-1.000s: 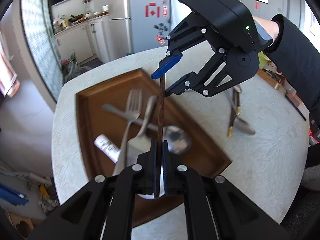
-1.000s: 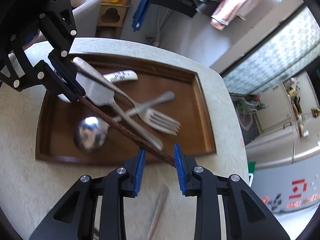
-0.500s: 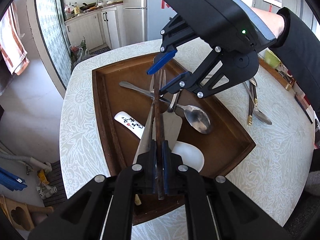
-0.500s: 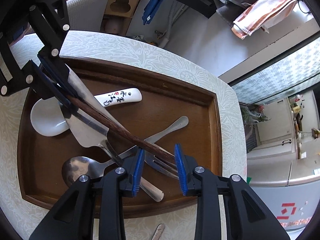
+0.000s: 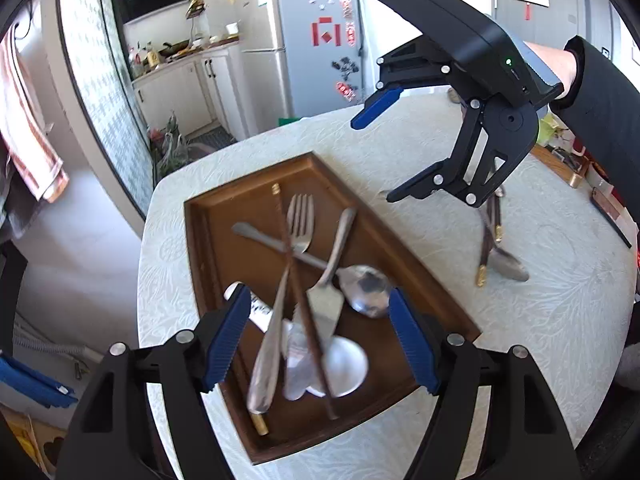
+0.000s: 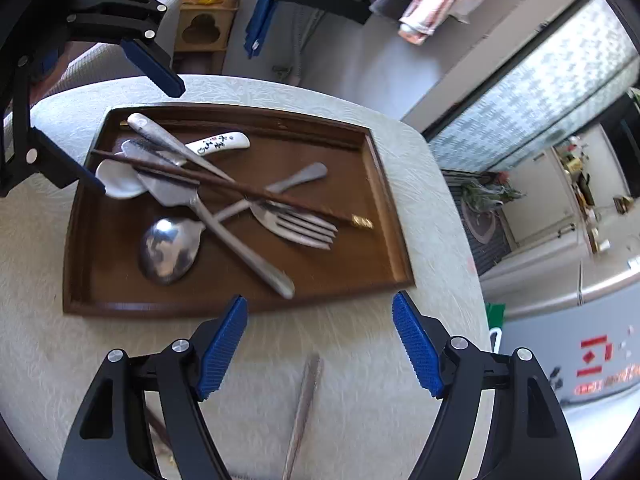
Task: Organize utensils
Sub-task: 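Lower the right tool onto a ridged-handle spoon and close on it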
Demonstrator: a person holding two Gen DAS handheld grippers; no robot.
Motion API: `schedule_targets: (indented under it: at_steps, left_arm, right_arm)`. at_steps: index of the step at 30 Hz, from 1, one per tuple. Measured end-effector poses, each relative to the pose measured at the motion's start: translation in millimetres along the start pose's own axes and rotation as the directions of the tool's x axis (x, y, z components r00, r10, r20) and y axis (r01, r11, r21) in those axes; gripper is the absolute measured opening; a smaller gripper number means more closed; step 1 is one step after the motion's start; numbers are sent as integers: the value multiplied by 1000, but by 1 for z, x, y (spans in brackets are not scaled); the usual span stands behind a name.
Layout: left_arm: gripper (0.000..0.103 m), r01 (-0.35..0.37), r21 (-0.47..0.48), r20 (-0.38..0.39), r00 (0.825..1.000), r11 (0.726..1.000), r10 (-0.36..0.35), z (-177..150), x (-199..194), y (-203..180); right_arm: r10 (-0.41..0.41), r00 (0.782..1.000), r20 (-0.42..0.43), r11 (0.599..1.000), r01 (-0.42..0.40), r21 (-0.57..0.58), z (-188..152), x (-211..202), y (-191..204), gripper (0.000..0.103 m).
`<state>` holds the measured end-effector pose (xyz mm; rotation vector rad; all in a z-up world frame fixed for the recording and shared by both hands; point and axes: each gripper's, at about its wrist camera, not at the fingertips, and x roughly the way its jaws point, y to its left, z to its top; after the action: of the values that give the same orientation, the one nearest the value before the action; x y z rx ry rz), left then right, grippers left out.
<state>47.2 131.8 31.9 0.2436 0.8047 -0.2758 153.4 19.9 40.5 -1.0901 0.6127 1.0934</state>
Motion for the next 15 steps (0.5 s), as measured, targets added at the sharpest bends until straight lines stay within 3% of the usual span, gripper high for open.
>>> schedule_targets:
  at_steps: [3,8,15]
  left_arm:
    - [79,26,38,18,999,999,-26,8,2,-17]
    - [79,90,119,3,996,989,-91,20,22,-44]
    - [73,151,226,-19,988,962,-151,47,61,-74]
  right_arm:
    - [17,1000,1,999,-17,42,-29,-15,1,75]
    - [60,997,-41,992,-55,114,-79,-22,9,45]
    - [118,993,-16,953,-108,284,-116,-18,-2,45]
